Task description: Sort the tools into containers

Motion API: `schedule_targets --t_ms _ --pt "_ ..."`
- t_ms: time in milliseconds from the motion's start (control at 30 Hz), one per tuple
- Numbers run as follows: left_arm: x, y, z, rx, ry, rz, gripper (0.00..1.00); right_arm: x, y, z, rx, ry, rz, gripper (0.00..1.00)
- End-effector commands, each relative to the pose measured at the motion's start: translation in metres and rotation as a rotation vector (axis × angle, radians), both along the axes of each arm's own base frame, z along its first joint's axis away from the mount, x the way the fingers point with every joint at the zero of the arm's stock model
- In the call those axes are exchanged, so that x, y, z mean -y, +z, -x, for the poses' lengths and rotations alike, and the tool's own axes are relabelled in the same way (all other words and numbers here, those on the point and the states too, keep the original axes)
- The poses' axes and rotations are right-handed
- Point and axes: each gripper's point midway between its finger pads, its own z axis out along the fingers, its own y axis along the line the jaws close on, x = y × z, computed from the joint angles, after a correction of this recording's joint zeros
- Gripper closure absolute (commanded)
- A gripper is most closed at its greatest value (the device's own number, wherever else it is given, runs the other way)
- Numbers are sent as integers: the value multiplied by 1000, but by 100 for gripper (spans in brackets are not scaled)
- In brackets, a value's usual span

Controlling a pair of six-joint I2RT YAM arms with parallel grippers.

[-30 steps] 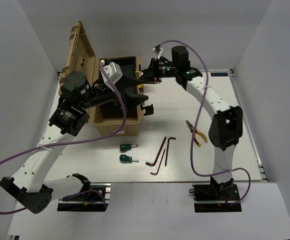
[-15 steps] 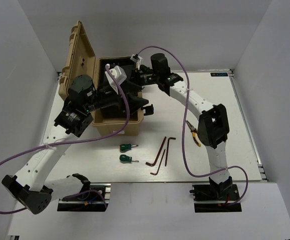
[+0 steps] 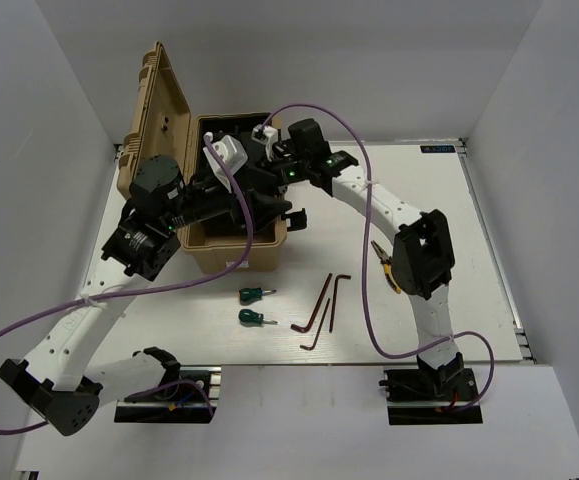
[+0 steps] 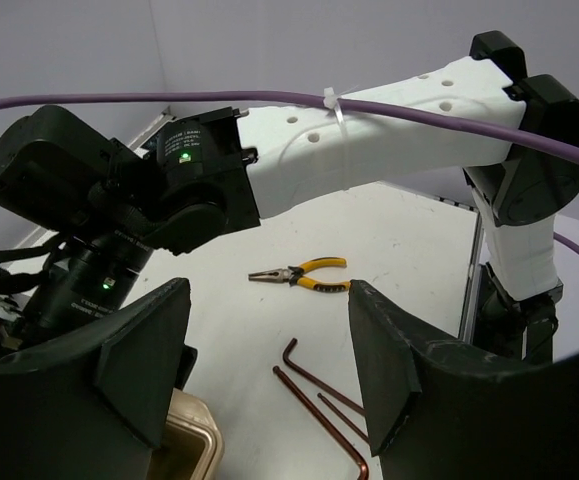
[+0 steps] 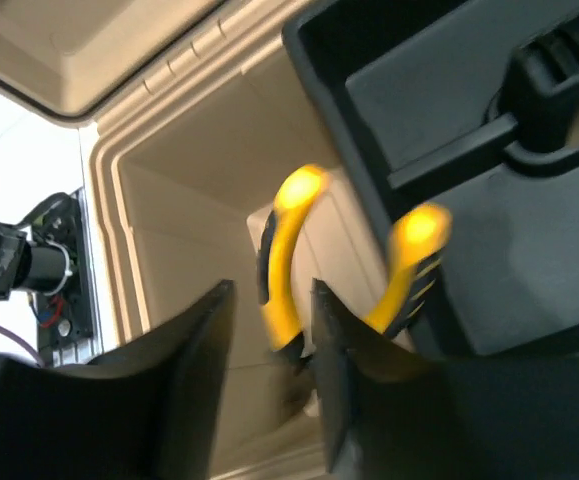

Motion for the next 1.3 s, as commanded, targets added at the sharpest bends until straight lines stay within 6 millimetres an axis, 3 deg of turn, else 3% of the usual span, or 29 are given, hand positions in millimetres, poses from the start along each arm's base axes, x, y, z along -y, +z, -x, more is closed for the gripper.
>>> schedule_targets --t_ms 0,67,200,267,333,367,433,467,500,533,567,600,633,667,700,733,767,800,833,867,900,933,967,1000,1067,1167,1267 --pt "-6 1 4 4 25 -2 25 3 11 16 88 41 34 54" --pt "-5 -3 3 -3 25 -7 25 3 19 23 101 52 29 46" --pt "-7 -7 0 -12 45 -22 25 7 38 32 121 57 20 45" --pt "-8 -9 -1 -20 55 -27 32 11 52 38 130 49 12 46" --pt "-9 -9 -3 -20 66 -27 42 20 68 40 140 20 4 51" --pt "-10 -12 -4 -30 75 -33 57 24 70 40 143 11 7 53" --pt "-10 -12 -4 -30 75 -34 70 36 69 38 149 -28 44 60" --pt "-10 -17 -5 -48 84 -37 82 46 83 37 199 -76 54 69" --pt "-8 -26 -8 -75 84 -46 86 58 76 26 223 -141 105 74" --pt "-7 -30 -11 -83 84 -51 90 76 85 23 264 -226 151 79" --pt "-3 -41 -16 -124 85 -70 91 93 67 15 264 -276 217 85" --pt "-1 -51 -19 -144 85 -84 91 106 61 10 273 -321 258 90" --pt "2 -60 -23 -169 85 -102 91 134 63 3 311 -426 339 90" --pt "4 -72 -26 -205 85 -127 91 161 45 -5 310 -467 417 90" --pt "12 -94 -33 -257 76 -166 89 178 23 -1 277 -477 495 89" --pt "15 -101 -39 -281 87 -185 86 205 28 -3 305 -562 557 86" --pt "19 -109 -42 -306 86 -217 81 238 3 -2 257 -582 650 81" --pt "26 -119 -44 -322 78 -247 66 257 -19 6 213 -585 711 71" --pt "34 -144 -55 -380 93 -302 59 282 -29 15 197 -604 753 66" --pt "40 -147 -55 -394 76 -332 54 301 -37 18 175 -627 789 61" --pt "49 -156 -55 -395 71 -375 51 318 -69 36 117 -595 861 57" --pt "58 -176 -58 -424 62 -424 50 333 -68 40 113 -626 864 49" --pt "64 -176 -58 -413 54 -439 48 346 -74 45 91 -641 878 44" --pt "68 -183 -57 -415 61 -458 48 357 -100 63 47 -602 930 42" --pt "80 -189 -47 -388 23 -490 45 371 -105 72 35 -617 927 33" --pt "81 -201 -38 -378 19 -521 41 387 -140 101 -28 -567 967 30" --pt "83 -198 -23 -339 -12 -518 35 397 -161 106 -31 -563 988 28"
